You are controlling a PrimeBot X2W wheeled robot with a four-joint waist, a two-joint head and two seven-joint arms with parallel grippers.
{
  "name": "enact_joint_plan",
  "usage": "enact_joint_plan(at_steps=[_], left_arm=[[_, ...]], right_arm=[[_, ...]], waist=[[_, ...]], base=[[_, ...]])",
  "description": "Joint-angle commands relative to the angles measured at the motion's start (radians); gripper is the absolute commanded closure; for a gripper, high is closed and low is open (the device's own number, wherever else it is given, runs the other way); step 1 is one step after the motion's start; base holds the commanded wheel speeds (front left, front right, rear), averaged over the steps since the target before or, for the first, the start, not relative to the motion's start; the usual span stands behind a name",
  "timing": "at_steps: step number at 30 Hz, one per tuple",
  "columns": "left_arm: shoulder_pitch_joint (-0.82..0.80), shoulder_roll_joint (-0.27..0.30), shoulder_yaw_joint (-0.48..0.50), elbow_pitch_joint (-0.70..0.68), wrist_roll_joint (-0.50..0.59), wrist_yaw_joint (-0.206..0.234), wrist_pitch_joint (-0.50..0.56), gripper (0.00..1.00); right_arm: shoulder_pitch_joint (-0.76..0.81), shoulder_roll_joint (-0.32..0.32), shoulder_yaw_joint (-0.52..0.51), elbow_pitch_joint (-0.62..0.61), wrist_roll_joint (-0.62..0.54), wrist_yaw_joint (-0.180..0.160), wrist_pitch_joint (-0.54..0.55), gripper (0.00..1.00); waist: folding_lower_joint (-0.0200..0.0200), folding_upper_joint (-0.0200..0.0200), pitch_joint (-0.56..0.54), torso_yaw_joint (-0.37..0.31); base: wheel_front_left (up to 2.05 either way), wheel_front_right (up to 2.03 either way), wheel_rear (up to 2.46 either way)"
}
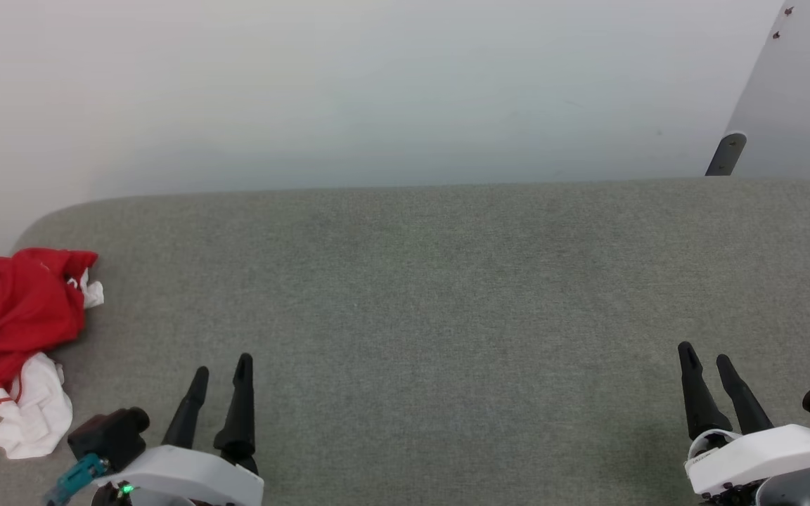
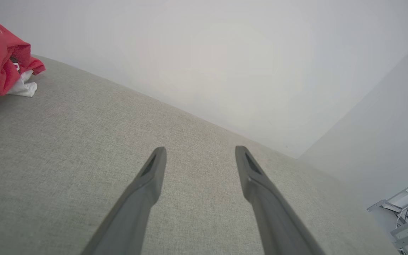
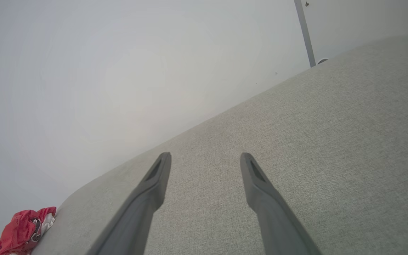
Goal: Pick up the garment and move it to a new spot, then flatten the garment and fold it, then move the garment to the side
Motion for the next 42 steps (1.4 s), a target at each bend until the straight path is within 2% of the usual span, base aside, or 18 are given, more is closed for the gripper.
enact_joint_plan(at_steps=[1, 22, 42], left_arm=[[-0.006, 0.006, 0.0, -0.013, 0.026, -0.007, -0.009, 0.0], [0.018, 0.008, -0.008, -0.038, 0.217, -0.02, -0.058, 0.0], [0.032, 0.014, -0.021, -0.058, 0.357, -0.025, -0.098, 0.0]], right_arm=[[-0.02, -0.008, 0.003, -0.012, -0.025, 0.001, -0.005, 0.0], [-0.017, -0.011, 0.004, -0.034, -0.211, 0.001, -0.033, 0.0], [-0.014, -0.011, -0.002, -0.048, -0.363, 0.001, -0.057, 0.0]], waist=[[0.0, -0.0001, 0.0, 0.0], [0.0, -0.0001, -0.007, -0.002], [0.0, -0.0001, -0.013, -0.003]], base=[[0.0, 0.0, 0.0], [0.0, 0.0, 0.0], [0.0, 0.0, 0.0]])
